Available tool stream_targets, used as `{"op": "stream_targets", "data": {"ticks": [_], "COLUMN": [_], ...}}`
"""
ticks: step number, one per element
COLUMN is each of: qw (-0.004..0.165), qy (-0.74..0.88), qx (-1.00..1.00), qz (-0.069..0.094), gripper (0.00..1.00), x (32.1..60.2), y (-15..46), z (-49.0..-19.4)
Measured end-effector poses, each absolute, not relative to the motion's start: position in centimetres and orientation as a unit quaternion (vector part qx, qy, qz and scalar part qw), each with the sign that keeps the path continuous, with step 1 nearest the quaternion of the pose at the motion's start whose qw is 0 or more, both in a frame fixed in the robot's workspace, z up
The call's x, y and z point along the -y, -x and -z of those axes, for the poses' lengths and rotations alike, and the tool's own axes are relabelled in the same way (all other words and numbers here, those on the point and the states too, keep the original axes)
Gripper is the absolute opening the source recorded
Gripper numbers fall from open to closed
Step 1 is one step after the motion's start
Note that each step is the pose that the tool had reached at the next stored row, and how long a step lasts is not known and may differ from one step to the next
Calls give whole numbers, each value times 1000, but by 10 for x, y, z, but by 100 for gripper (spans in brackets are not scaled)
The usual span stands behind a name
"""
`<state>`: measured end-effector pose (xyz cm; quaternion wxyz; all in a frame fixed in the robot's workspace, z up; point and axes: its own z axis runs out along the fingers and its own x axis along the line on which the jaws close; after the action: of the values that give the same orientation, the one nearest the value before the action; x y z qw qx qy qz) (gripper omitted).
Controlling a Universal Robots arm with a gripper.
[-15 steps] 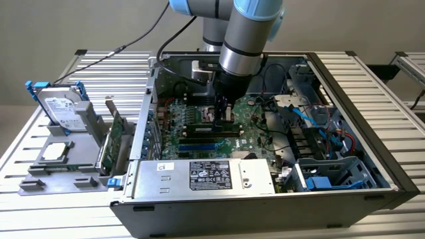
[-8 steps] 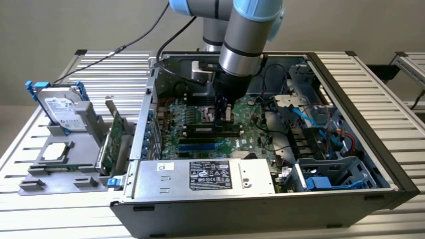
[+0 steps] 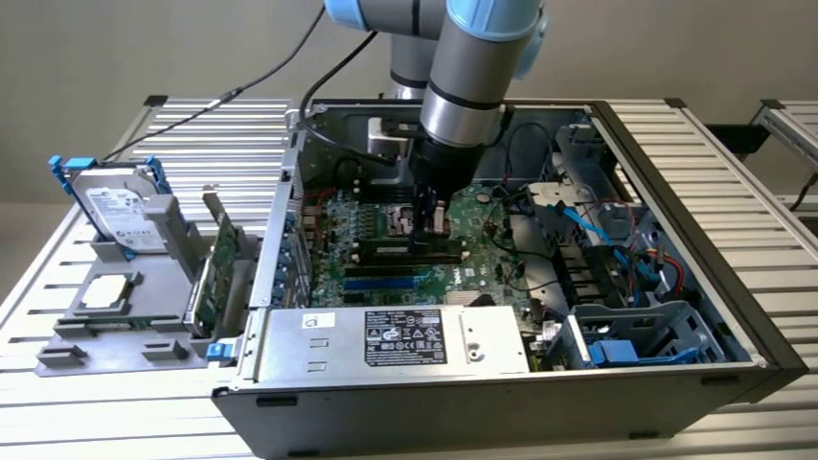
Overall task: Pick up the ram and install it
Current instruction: 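Insert the ram into the slot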
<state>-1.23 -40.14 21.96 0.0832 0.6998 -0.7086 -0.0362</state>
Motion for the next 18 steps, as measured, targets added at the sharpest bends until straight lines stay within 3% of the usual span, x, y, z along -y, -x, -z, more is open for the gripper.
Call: {"op": "stream_targets", "data": {"ticks": [18], "qw": [88], "qy": [-699], "qx": [709], "qz": [31], "gripper": [14], "x": [400], "y": [15], "z": [-218]}}
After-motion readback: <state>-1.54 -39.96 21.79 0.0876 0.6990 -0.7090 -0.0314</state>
